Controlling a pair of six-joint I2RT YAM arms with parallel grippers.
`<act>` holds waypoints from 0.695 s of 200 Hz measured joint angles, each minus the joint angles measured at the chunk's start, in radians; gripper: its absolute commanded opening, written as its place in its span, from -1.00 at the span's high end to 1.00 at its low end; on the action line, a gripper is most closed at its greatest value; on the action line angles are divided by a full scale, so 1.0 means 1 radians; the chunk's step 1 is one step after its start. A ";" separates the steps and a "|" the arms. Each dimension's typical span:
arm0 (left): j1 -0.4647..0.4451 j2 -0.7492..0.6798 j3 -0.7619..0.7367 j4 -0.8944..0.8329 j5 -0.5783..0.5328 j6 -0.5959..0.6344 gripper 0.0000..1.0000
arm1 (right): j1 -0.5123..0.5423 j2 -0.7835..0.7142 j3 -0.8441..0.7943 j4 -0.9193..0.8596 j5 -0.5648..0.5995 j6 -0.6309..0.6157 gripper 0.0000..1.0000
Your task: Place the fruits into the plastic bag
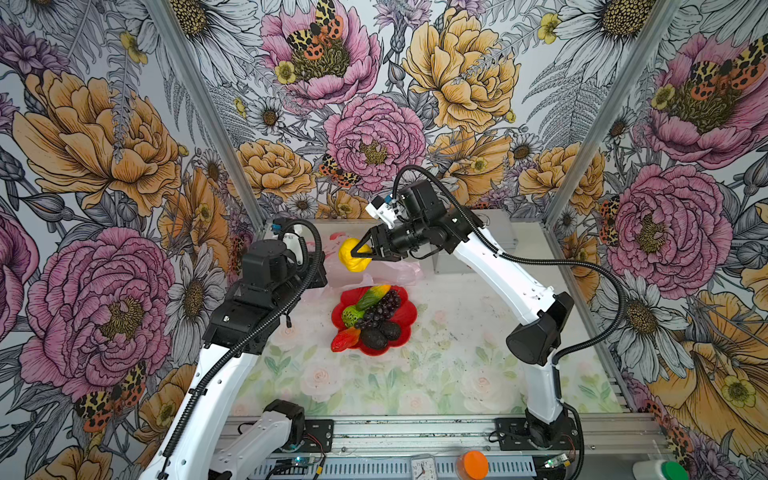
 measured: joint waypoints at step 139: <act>0.023 0.047 0.061 0.009 0.095 0.000 1.00 | 0.033 0.138 -0.018 -0.003 -0.047 0.007 0.31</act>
